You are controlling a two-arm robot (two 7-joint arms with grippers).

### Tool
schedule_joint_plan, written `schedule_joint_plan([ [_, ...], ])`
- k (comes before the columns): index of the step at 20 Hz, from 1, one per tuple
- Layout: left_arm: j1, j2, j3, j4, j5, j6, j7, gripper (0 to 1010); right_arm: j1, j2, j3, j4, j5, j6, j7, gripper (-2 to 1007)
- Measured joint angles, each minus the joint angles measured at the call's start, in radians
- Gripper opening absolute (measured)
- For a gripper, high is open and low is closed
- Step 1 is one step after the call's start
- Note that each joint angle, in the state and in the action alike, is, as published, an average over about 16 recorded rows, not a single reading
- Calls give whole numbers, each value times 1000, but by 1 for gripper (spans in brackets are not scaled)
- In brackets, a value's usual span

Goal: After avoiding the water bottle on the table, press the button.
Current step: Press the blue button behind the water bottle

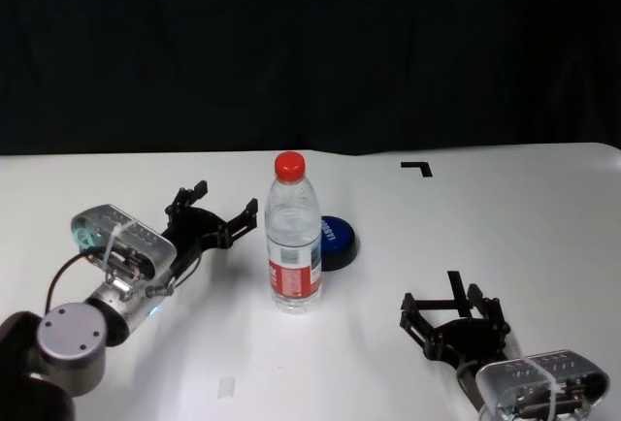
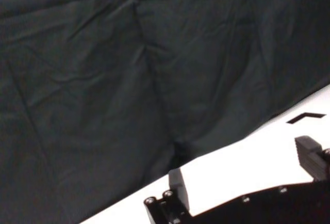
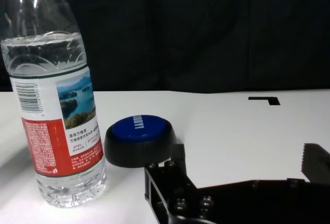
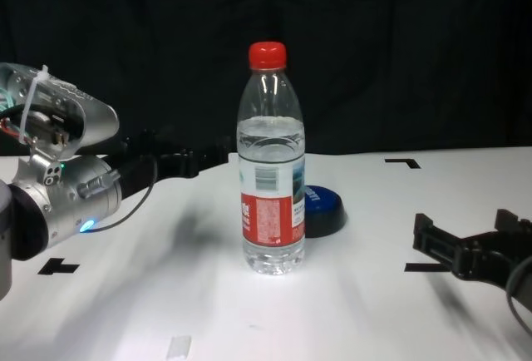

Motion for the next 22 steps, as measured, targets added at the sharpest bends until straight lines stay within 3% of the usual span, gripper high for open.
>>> schedule_joint_plan([
  [22, -58, -21, 16, 93, 9, -41, -12, 1010, 0, 0, 0, 0, 0, 0, 0, 1003],
])
